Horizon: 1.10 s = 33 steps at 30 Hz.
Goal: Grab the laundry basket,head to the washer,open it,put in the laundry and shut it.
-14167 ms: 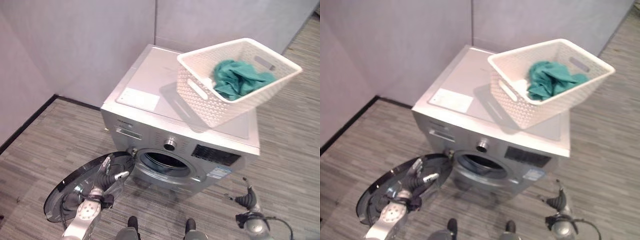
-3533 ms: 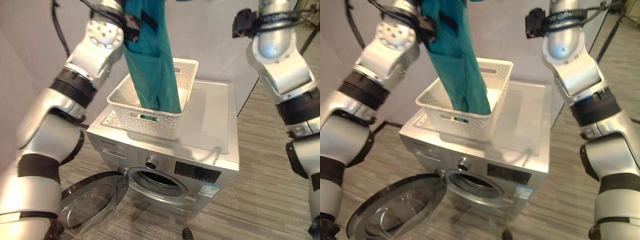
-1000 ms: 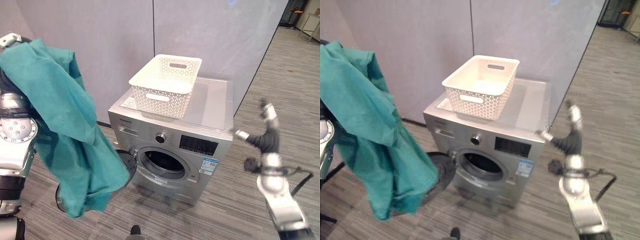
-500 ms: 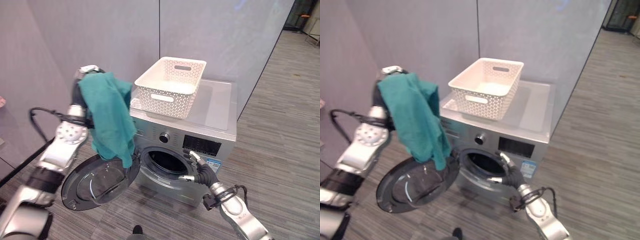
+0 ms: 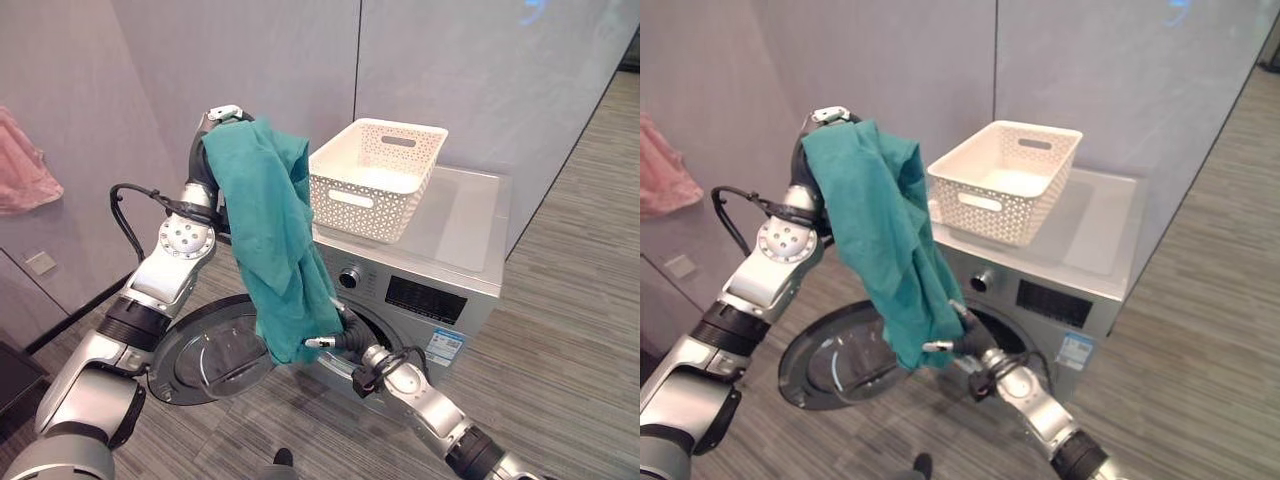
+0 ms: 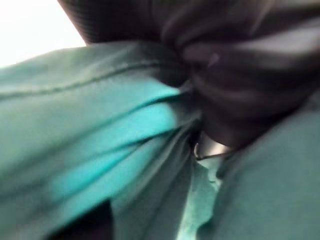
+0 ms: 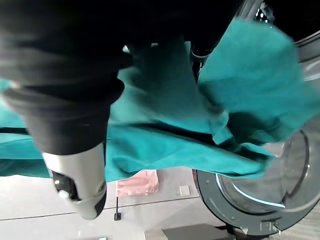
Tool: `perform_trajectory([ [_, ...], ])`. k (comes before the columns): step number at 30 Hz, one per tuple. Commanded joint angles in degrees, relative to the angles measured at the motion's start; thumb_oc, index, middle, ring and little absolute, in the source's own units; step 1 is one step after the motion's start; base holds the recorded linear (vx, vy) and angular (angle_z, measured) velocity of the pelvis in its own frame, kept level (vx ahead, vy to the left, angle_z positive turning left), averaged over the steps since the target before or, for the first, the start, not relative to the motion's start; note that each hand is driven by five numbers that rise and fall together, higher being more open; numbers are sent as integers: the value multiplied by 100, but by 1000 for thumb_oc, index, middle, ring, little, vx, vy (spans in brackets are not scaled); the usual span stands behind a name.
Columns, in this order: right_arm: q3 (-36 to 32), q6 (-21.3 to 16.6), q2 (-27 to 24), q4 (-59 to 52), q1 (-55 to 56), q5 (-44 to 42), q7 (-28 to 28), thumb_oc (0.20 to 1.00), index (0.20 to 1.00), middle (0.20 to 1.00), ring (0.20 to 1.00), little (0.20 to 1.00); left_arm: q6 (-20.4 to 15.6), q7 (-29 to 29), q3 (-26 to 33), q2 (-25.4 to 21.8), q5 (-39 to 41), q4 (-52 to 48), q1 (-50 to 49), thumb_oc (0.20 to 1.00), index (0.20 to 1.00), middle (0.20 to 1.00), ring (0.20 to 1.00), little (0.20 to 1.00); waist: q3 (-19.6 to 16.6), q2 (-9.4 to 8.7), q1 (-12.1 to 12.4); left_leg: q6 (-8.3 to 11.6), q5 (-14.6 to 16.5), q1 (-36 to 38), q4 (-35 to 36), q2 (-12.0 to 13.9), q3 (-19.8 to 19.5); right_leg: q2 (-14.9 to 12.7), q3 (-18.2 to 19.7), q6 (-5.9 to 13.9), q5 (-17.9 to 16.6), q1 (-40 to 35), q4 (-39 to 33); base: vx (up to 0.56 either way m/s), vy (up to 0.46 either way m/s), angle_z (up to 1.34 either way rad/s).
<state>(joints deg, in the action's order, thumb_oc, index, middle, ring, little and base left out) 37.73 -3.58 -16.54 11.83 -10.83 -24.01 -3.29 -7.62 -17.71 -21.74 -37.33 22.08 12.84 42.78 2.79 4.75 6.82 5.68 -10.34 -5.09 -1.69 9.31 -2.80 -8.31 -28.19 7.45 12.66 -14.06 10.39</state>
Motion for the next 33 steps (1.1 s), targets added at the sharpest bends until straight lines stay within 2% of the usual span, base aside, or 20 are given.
perform_trajectory([
  [1,-161,-284,276,-235,-414,-251,-71,1000,1000,1000,1000,1000,-258,-176,45,-114,86,130,991,200,200,200,200,200,-7,-286,-72,83,351,-404,-334,131,183,172,266,-562,69,-48,-769,14,12,17],
  [4,-136,-285,346,-116,-553,-320,-103,1000,1000,1000,1000,1000,-257,-186,-8,-28,93,129,1028,200,200,200,200,200,-34,-269,-61,76,363,-420,-341,97,147,156,248,-562,72,-53,-775,10,10,8],
  [11,84,-294,920,887,-1749,-645,-327,1000,1000,1000,1000,1000,-267,-268,-362,379,173,277,1520,200,200,200,200,200,-83,-291,126,69,378,-512,-368,-70,2,86,123,-541,70,-51,-748,21,24,13],
  [13,162,-266,1114,1386,-2245,-872,-426,1000,1000,1000,1000,1000,-309,-298,-558,514,244,339,1777,200,200,200,200,200,-64,-382,306,121,486,-522,-397,-138,-91,85,134,-544,180,-105,-742,95,-35,20],
  [18,197,-228,1217,1662,-2707,-1087,-509,1000,1000,1000,1000,1000,-310,-312,-800,721,271,405,2165,200,200,200,200,200,3,-512,534,119,486,-679,-462,-242,-253,99,10,-551,207,-107,-753,39,-12,28],
  [21,223,-261,1323,1874,-3046,-1292,-575,1000,1000,1000,1000,1000,-322,-346,-947,921,277,444,2454,200,200,200,200,200,68,-657,751,144,466,-853,-512,-301,-390,152,-104,-586,238,-70,-765,22,-20,36],
  [29,279,-304,1531,2140,-3533,-1676,-562,1000,1000,1000,1000,1000,-312,-402,-1108,1145,260,432,2833,200,200,200,200,200,141,-922,1006,173,457,-1020,-568,-321,-486,262,-184,-629,261,1,-793,29,-21,18],
  [33,90,-398,1662,2339,-3694,-2009,-661,1000,1000,1000,1000,1000,-314,-449,-1058,1233,308,397,2812,200,200,200,200,200,125,-965,1086,165,456,-1018,-542,-330,-515,297,-202,-644,266,6,-814,0,0,0],
])
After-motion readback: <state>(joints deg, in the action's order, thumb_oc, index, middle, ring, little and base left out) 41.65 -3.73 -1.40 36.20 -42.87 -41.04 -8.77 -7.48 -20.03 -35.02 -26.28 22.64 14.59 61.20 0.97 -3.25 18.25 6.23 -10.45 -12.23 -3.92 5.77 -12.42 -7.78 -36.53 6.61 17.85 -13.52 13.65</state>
